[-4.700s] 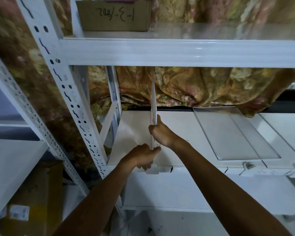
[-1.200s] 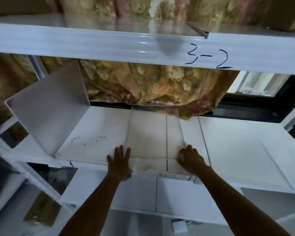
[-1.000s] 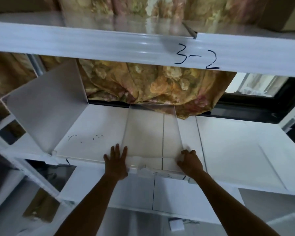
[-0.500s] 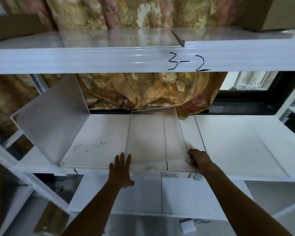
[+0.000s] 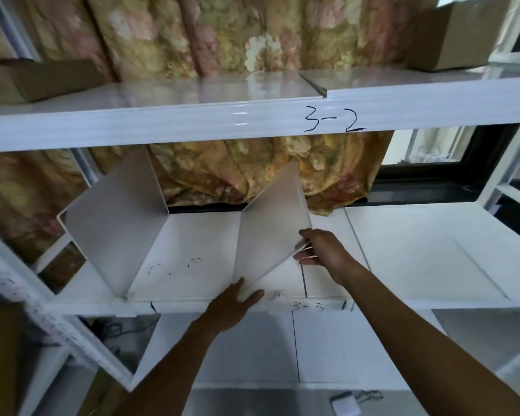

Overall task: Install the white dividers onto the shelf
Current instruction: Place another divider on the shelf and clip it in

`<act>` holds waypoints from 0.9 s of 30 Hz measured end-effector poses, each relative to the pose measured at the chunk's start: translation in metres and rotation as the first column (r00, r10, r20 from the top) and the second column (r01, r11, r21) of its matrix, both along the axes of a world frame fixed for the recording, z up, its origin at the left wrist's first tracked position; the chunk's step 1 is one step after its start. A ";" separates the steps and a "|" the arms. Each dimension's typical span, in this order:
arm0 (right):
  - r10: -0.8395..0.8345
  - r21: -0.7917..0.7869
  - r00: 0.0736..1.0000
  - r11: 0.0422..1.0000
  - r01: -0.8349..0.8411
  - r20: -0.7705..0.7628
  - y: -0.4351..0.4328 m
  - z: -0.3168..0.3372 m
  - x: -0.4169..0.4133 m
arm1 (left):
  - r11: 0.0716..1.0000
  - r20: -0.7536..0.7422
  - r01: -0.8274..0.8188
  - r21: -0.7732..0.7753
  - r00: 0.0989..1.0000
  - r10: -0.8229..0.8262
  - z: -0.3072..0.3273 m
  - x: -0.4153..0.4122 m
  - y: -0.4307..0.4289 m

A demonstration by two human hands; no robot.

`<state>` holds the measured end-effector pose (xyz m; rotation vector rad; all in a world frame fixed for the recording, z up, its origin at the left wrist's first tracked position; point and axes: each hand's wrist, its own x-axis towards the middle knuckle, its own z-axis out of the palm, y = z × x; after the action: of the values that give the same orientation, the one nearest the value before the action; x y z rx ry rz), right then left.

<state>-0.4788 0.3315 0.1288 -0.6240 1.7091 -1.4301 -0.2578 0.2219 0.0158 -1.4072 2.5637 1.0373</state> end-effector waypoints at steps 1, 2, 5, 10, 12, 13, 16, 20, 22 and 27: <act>0.024 0.029 0.998 0.999 -0.023 -0.049 -0.003 0.003 0.007 | 1.000 -0.023 -0.001 0.026 1.000 0.001 0.010 -0.004 0.004; 0.044 0.057 0.995 0.998 -0.039 -0.095 -0.005 0.006 0.013 | 1.000 -0.031 0.019 0.024 0.999 -0.018 0.019 -0.009 0.008; 0.080 0.096 0.974 0.994 -0.061 -0.211 -0.009 0.012 0.027 | 0.999 -0.041 0.046 -0.016 0.998 -0.046 0.045 -0.023 0.012; 0.033 -0.024 0.935 0.999 -0.044 -0.352 -0.012 0.046 0.040 | 0.994 -0.052 0.009 -0.106 0.999 -0.014 0.085 -0.042 0.011; 0.032 -0.054 0.904 0.997 -0.061 -0.427 -0.012 0.064 0.042 | 0.994 -0.051 0.055 -0.099 0.997 -0.060 0.098 -0.048 0.011; 0.036 -0.054 0.882 0.996 -0.069 -0.470 -0.013 0.072 0.042 | 0.992 -0.060 0.071 -0.100 0.995 -0.077 0.103 -0.051 0.011; 0.020 -0.025 0.760 0.998 -0.049 -0.649 -0.016 0.091 0.041 | 0.994 -0.139 0.071 -0.079 0.987 -0.081 0.116 -0.059 0.010; 0.143 0.121 0.782 0.989 -0.087 -0.606 -0.020 0.110 0.038 | 0.994 -0.212 0.083 -0.071 0.973 -0.096 0.128 -0.070 0.014; 0.199 0.162 0.847 0.978 -0.135 -0.493 -0.022 0.110 0.038 | 0.995 -0.233 0.084 -0.055 0.968 -0.095 0.134 -0.075 0.019; 0.265 0.230 0.880 0.956 -0.184 -0.394 -0.025 0.102 0.044 | 0.997 -0.299 0.063 0.047 0.953 -0.047 0.135 -0.081 0.028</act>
<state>-0.4347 0.3066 0.2309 -1.0486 1.9953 -1.0011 -0.3392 0.2502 0.1511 -1.2418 2.7293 1.3971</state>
